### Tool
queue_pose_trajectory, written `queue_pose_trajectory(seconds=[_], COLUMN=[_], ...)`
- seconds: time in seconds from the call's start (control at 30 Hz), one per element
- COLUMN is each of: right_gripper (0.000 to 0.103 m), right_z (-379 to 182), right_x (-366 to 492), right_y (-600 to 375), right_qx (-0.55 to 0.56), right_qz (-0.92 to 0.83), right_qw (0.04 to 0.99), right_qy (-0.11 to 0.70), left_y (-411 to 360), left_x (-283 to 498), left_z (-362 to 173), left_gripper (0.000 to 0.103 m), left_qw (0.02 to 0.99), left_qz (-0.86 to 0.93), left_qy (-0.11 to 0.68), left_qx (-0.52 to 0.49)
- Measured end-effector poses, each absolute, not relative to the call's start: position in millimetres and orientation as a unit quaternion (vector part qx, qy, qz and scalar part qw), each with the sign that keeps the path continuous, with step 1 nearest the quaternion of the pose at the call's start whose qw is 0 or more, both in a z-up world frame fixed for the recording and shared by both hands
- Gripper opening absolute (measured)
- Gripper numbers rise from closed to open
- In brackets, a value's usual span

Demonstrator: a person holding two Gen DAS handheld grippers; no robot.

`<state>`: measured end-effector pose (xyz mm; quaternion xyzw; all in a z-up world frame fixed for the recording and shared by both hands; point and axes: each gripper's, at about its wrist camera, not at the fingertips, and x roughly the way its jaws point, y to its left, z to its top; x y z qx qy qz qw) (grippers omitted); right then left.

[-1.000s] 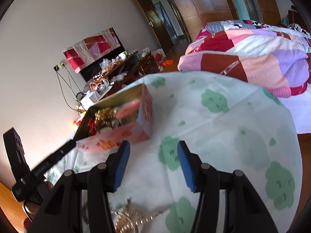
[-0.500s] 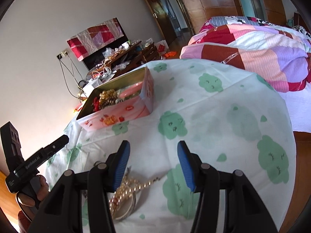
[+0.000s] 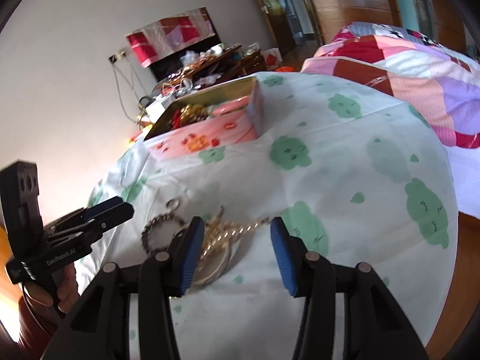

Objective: Organize jewelry
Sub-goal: 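Withdraw both tools from the tin toward the remaining jewelry, then grasp the dark bead bracelet with the left gripper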

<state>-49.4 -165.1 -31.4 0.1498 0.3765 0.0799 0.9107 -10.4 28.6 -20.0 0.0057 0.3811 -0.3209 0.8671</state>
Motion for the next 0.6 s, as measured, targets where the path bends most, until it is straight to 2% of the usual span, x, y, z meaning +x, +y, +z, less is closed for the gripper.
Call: queue_pose_trajectory(seconds=[0.17,0.27,0.47,0.6], right_gripper=[0.039,0.035,0.035,0.027], right_z=[-34.4,-35.2,-41.8,-45.0], right_x=[-51.7,-51.7,-49.3,-47.3], right_y=[-160.4,-151.6,-150.0,-151.0], right_qx=[0.158,0.15,0.146,0.146], right_qz=[0.101,0.113,0.104,0.103], right_qw=[0.902,0.901,0.896,0.894], right_qy=[0.388,0.392,0.405,0.412], left_y=[10.6,14.7,28.5,25.0], left_x=[-21.6,-11.7,-6.6,-2.4], left_z=[-24.9,-34.9,-40.9,-47.1], left_gripper=[0.043,0.043,0.043,0.043], left_qw=[0.87,0.865,0.865,0.86], left_qz=[-0.314,-0.297,-0.28,-0.272], left_qy=[0.374,0.402,0.416,0.43], left_qx=[0.068,0.05,0.032,0.033])
